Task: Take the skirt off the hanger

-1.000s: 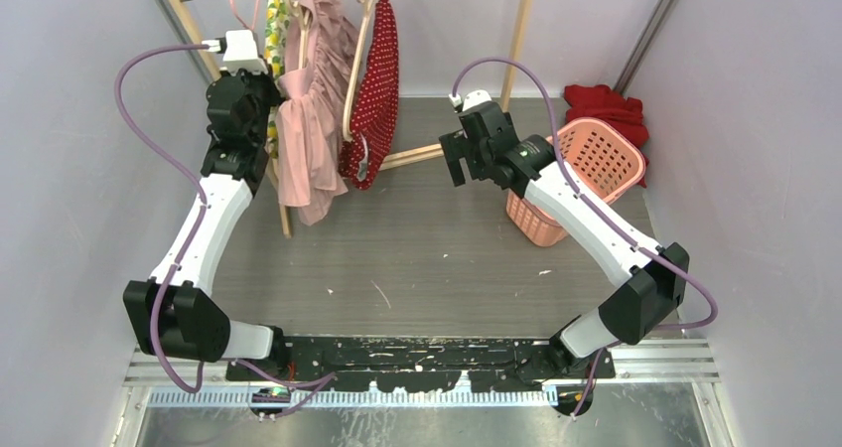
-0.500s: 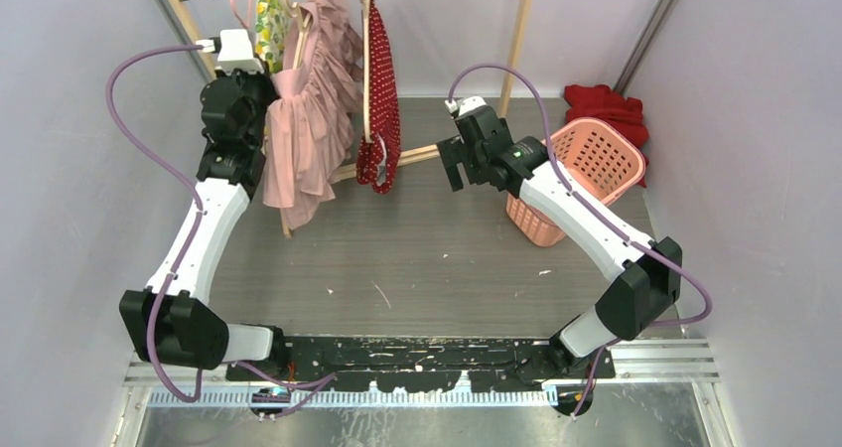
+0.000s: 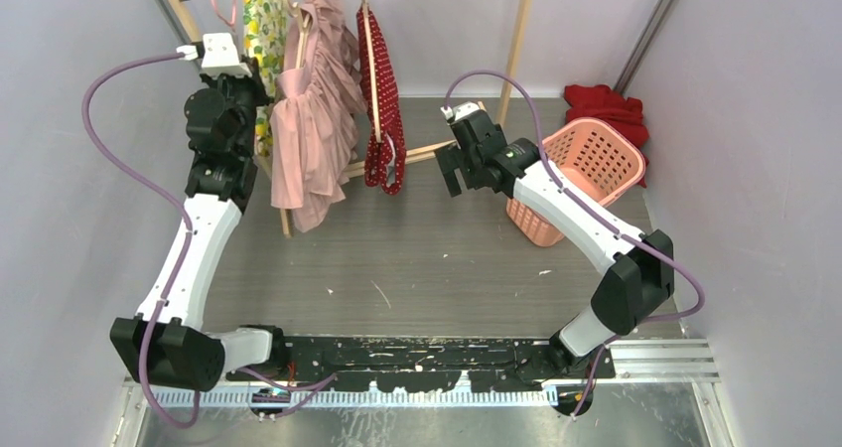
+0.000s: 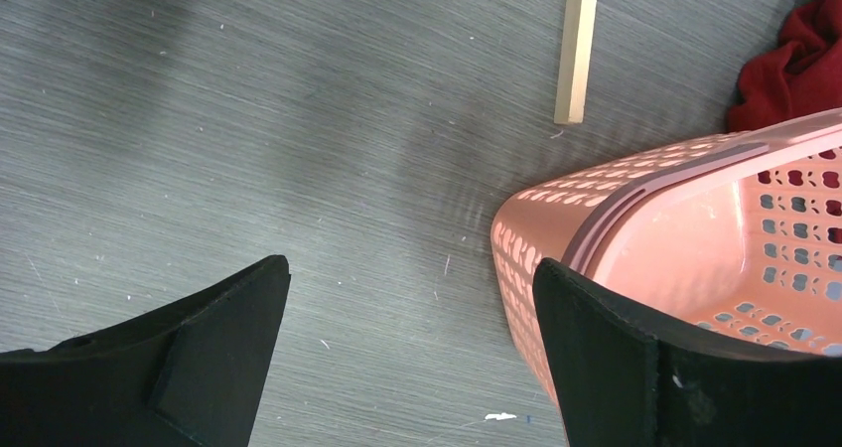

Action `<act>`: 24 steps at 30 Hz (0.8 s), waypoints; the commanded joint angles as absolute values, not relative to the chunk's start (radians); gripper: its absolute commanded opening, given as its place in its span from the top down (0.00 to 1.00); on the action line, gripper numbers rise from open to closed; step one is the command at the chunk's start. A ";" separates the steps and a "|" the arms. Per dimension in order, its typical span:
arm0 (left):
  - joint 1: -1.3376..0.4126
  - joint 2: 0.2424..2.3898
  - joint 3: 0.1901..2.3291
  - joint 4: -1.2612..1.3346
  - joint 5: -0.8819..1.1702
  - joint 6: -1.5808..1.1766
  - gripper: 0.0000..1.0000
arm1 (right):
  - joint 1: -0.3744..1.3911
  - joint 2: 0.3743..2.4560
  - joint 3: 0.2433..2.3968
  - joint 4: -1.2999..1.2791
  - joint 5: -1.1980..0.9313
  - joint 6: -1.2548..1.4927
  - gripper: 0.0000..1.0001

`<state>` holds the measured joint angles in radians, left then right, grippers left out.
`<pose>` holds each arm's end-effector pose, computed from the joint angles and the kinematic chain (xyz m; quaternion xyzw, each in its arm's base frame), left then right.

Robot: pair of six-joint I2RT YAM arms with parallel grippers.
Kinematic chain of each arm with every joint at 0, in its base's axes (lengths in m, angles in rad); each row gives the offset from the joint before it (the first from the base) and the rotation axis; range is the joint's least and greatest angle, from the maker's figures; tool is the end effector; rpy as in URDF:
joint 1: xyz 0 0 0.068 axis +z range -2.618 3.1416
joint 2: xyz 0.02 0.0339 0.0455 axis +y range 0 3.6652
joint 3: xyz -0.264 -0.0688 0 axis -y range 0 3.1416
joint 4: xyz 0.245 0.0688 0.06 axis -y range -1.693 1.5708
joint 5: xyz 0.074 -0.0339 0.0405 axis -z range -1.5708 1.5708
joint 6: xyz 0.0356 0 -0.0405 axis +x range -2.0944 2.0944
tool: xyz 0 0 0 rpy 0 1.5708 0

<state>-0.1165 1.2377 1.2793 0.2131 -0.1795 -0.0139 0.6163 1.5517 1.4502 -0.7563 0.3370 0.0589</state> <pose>0.2803 -0.0264 0.4606 -0.0396 0.6119 0.0034 0.7899 0.2803 0.1841 0.3309 -0.1979 0.9043 -0.0343 0.3767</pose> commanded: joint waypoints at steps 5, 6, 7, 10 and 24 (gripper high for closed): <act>-0.114 1.098 1.136 0.187 -0.191 -0.007 1.00 | 0.621 1.533 1.478 -0.755 0.367 0.060 0.04; -0.115 1.082 1.119 0.156 -0.195 -0.004 1.00 | 0.622 1.525 1.486 -0.764 0.376 0.056 0.05; -0.114 1.066 1.105 0.125 -0.200 -0.002 1.00 | 0.621 1.515 1.496 -0.777 0.380 0.049 0.05; -0.115 1.024 1.085 0.018 -0.198 -0.002 1.00 | 0.621 1.466 1.529 -0.792 0.381 0.039 0.06; -0.137 0.977 1.098 -0.137 -0.190 -0.026 1.00 | 0.980 1.372 1.666 -0.790 0.144 -0.045 0.16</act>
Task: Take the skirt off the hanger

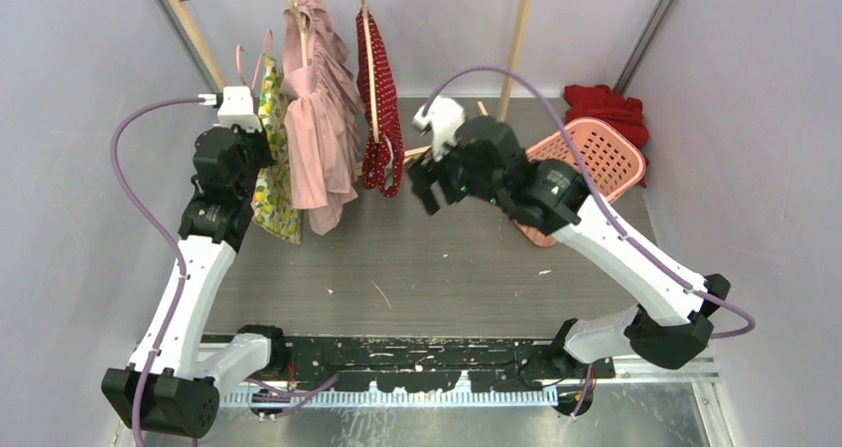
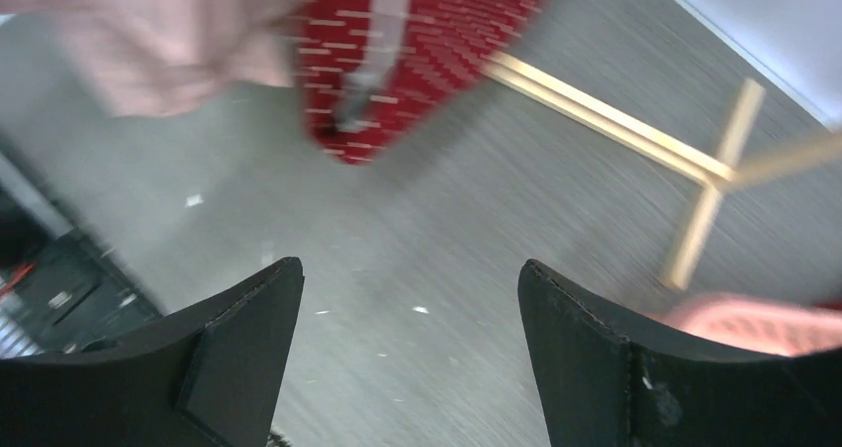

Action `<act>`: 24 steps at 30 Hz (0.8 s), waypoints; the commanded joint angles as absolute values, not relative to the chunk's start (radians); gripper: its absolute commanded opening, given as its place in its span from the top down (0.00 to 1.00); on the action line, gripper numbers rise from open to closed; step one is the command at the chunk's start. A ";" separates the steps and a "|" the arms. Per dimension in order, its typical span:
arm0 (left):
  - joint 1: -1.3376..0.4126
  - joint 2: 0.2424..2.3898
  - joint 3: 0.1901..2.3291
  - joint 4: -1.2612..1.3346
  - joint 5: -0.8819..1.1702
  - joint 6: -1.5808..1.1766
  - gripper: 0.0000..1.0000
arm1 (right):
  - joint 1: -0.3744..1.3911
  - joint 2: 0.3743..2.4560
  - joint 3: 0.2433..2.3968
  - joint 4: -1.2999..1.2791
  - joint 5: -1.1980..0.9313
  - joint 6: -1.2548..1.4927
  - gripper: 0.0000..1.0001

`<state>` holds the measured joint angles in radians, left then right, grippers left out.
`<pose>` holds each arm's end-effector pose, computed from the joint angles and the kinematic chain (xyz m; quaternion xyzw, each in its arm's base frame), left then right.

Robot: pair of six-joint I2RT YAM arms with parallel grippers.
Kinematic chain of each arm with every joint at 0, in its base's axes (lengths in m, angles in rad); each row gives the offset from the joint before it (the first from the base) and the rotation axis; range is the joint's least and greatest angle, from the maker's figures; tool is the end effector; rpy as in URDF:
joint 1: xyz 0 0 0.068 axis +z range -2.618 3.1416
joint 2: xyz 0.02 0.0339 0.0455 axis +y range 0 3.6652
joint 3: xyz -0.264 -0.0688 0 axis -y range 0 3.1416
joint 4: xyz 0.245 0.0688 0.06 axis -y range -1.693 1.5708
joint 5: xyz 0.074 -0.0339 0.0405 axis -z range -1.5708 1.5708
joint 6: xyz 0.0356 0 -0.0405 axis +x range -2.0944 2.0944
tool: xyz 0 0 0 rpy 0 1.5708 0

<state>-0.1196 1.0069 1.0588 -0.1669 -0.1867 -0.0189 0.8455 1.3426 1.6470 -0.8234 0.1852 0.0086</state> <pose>0.2279 -0.0207 0.3968 -0.0245 0.7455 0.0236 0.6656 0.1845 0.1982 0.4473 -0.3075 0.8057 0.1342 0.4881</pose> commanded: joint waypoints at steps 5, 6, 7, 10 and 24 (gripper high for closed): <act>-0.153 0.986 1.120 -0.197 -0.181 -0.051 1.00 | 1.133 1.505 1.714 -0.721 0.164 -0.085 0.15; -0.155 0.983 1.122 -0.206 -0.180 -0.057 1.00 | 1.152 1.534 1.729 -0.707 0.160 -0.089 0.15; -0.156 0.979 1.123 -0.215 -0.177 -0.064 1.00 | 1.164 1.565 1.743 -0.689 0.149 -0.089 0.15; -0.162 0.963 1.136 -0.257 -0.176 -0.074 1.00 | 1.194 1.646 1.794 -0.656 0.105 -0.076 0.15; -0.201 0.851 1.111 -0.371 -0.150 -0.156 1.00 | 1.367 1.861 1.880 -0.550 0.124 -0.076 0.16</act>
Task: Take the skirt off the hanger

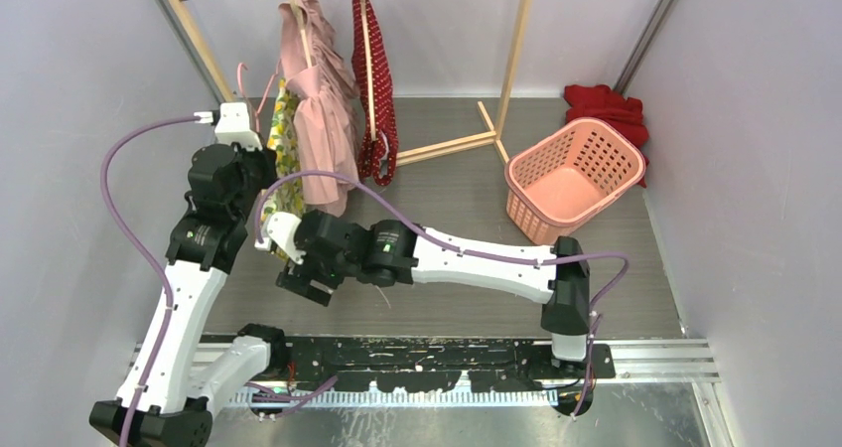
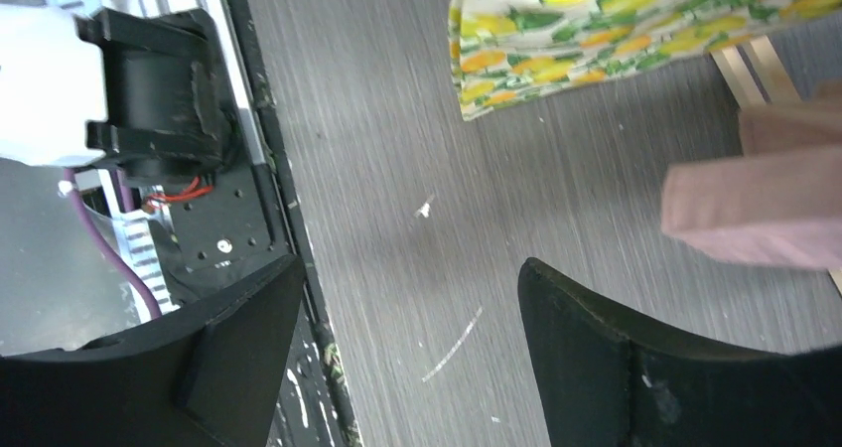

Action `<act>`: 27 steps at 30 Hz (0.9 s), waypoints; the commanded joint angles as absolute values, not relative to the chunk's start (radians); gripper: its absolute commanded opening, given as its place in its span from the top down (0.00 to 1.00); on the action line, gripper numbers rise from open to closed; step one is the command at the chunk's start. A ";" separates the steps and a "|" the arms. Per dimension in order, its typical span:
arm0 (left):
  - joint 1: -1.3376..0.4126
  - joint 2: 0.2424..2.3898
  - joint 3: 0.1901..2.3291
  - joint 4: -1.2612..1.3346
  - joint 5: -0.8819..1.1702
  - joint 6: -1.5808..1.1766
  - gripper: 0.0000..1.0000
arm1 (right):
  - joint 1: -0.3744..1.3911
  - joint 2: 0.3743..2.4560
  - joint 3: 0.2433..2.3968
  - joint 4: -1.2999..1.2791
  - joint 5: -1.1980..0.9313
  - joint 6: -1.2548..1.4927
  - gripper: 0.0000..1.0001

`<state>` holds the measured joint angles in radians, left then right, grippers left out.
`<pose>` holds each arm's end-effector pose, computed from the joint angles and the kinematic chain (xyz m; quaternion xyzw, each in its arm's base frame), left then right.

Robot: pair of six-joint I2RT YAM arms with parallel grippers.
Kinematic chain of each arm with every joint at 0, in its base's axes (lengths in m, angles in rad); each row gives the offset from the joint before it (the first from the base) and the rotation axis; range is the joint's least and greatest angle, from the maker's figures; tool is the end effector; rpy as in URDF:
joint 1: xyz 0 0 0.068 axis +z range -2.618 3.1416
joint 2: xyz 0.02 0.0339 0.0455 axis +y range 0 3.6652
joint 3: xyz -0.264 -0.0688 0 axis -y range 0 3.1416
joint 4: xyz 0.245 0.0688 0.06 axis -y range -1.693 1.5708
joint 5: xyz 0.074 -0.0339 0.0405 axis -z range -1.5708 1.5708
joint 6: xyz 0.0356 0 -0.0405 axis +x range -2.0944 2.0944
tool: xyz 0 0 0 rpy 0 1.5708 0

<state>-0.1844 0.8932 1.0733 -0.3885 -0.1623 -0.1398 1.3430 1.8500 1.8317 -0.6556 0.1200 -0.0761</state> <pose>0.1894 -0.0295 0.3995 -0.0338 0.7752 -0.0392 0.6296 0.1000 0.4123 0.3545 -0.5663 0.6993 0.2126 0.3808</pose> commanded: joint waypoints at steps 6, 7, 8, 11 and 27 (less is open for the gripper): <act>-0.224 0.821 1.132 -0.424 -0.146 -0.159 1.00 | 1.393 1.882 1.733 -0.267 0.254 -0.082 0.15; -0.228 0.817 1.135 -0.429 -0.149 -0.159 1.00 | 1.392 1.901 1.721 -0.223 0.280 -0.094 0.15; -0.233 0.813 1.134 -0.435 -0.156 -0.160 1.00 | 1.393 1.918 1.717 -0.188 0.300 -0.099 0.15; -0.250 0.808 1.141 -0.448 -0.170 -0.153 1.00 | 1.389 1.972 1.717 -0.086 0.372 -0.086 0.16; -0.289 0.820 1.147 -0.441 -0.202 -0.114 1.00 | 1.319 1.995 1.724 -0.086 0.589 -0.021 0.74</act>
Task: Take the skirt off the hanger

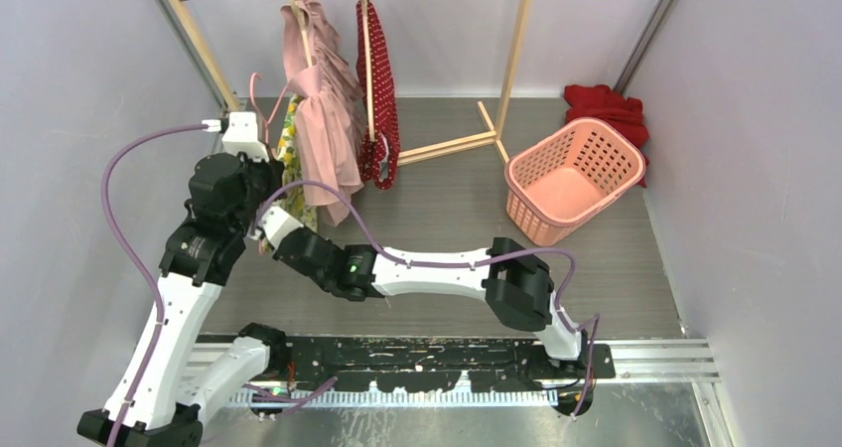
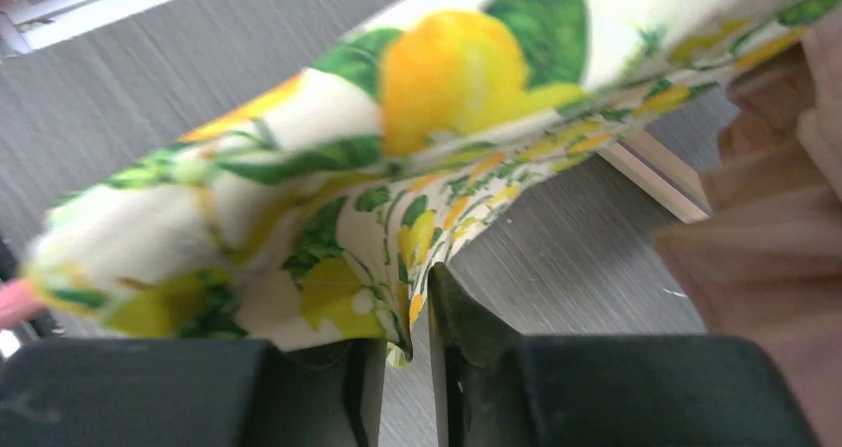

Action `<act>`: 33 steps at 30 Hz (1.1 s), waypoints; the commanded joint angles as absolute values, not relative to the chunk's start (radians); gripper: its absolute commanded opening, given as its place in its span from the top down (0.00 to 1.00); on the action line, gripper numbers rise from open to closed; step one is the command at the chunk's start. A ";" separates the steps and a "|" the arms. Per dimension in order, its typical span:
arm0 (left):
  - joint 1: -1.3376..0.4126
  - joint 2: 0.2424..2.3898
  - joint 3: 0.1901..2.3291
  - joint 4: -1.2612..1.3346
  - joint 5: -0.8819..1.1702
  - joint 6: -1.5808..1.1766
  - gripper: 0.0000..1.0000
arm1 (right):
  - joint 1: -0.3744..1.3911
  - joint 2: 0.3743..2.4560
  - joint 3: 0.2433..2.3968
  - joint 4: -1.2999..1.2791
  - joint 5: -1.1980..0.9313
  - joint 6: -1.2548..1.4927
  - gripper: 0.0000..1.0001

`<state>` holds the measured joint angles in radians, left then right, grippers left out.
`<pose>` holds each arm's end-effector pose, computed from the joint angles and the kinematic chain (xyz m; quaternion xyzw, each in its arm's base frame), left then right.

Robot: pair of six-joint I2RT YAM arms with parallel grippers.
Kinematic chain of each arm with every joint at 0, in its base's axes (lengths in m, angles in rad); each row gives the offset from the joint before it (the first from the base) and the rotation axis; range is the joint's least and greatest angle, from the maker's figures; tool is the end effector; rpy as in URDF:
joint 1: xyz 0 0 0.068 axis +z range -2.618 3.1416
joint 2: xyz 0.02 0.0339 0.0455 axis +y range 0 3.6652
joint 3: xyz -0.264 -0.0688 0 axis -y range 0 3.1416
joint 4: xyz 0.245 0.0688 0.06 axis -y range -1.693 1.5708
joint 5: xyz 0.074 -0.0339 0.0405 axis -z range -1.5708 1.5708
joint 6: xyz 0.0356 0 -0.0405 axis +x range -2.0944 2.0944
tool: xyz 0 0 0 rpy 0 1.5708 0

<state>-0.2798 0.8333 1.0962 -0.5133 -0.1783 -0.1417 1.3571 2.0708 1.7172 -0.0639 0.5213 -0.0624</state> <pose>0.1643 -0.0406 0.4035 -0.0002 0.7886 -0.0590 0.6120 0.1219 0.4781 0.2741 -0.4212 0.7060 0.1454 0.5505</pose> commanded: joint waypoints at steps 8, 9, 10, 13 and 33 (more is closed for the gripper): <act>-0.289 0.844 1.127 -0.411 -0.209 -0.114 1.00 | 1.312 1.949 1.695 -0.172 0.558 -0.039 0.99; -0.288 0.848 1.124 -0.407 -0.209 -0.115 1.00 | 1.311 1.948 1.705 -0.197 0.558 -0.043 0.99; -0.288 0.853 1.122 -0.404 -0.208 -0.115 1.00 | 1.311 1.948 1.717 -0.230 0.557 -0.046 0.99; -0.289 0.872 1.121 -0.399 -0.215 -0.114 1.00 | 1.311 1.912 1.734 -0.332 0.569 -0.023 0.99; -0.288 0.962 1.074 -0.330 -0.301 -0.037 1.00 | 0.902 1.256 1.390 -0.748 0.848 0.222 0.99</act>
